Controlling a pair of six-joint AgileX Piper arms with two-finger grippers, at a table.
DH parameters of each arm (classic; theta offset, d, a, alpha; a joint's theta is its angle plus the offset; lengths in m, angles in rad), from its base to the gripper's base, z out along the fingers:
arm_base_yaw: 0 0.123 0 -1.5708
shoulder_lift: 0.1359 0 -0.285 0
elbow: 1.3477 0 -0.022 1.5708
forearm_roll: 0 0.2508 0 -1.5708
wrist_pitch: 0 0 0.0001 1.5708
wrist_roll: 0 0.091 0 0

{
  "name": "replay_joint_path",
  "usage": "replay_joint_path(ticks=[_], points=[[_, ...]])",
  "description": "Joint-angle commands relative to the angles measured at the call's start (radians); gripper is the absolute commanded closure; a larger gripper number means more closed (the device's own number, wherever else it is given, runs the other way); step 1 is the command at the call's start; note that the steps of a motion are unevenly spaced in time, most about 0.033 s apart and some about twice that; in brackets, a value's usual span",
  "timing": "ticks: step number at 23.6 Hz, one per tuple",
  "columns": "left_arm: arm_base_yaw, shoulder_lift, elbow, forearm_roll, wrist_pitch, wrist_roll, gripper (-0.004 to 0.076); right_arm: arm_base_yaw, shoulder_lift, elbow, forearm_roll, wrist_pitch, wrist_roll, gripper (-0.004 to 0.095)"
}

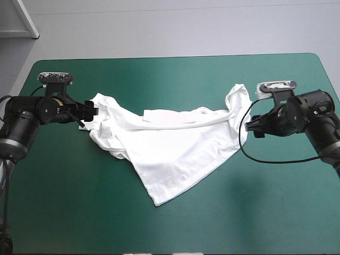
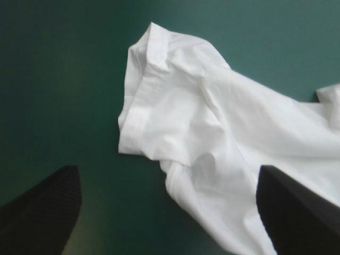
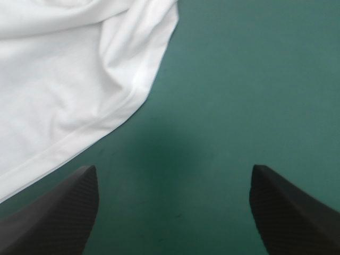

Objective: Fold the cloth

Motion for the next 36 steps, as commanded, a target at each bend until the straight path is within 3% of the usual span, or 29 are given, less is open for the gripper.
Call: replay_joint_path(ticks=[1,7,10,14,16,22,28,36], points=[[0.033,0.035,-0.035,0.008,-0.121,-0.027,0.0073,0.009,-0.034,0.011,0.146,-0.027,-0.070,0.0184],[0.123,0.216,-0.035,-0.017,-0.146,0.000,0.0094,0.155,-0.034,0.025,0.146,-0.036,-0.042,0.0220],[0.144,0.359,-0.035,-0.143,-0.208,0.088,0.0132,0.314,-0.034,0.025,0.146,-0.070,-0.020,0.0290],[0.144,0.442,-0.035,-0.180,-0.299,0.111,0.0183,0.494,-0.006,0.025,0.144,-0.091,0.002,0.0296],[0.142,0.462,-0.035,-0.180,-0.296,0.114,0.0264,0.589,0.036,0.025,0.126,-0.099,0.012,0.0296],[0.141,0.502,-0.035,-0.221,-0.275,0.214,0.0727,0.800,0.251,0.025,0.035,-0.260,0.043,0.0296],[0.141,0.508,-0.035,-0.223,-0.291,0.216,0.0731,0.847,0.337,0.025,0.050,-0.345,0.043,0.0295],[0.141,0.508,-0.035,-0.223,-0.284,0.216,0.0731,0.886,0.337,0.021,0.123,-0.362,0.030,0.0295]])
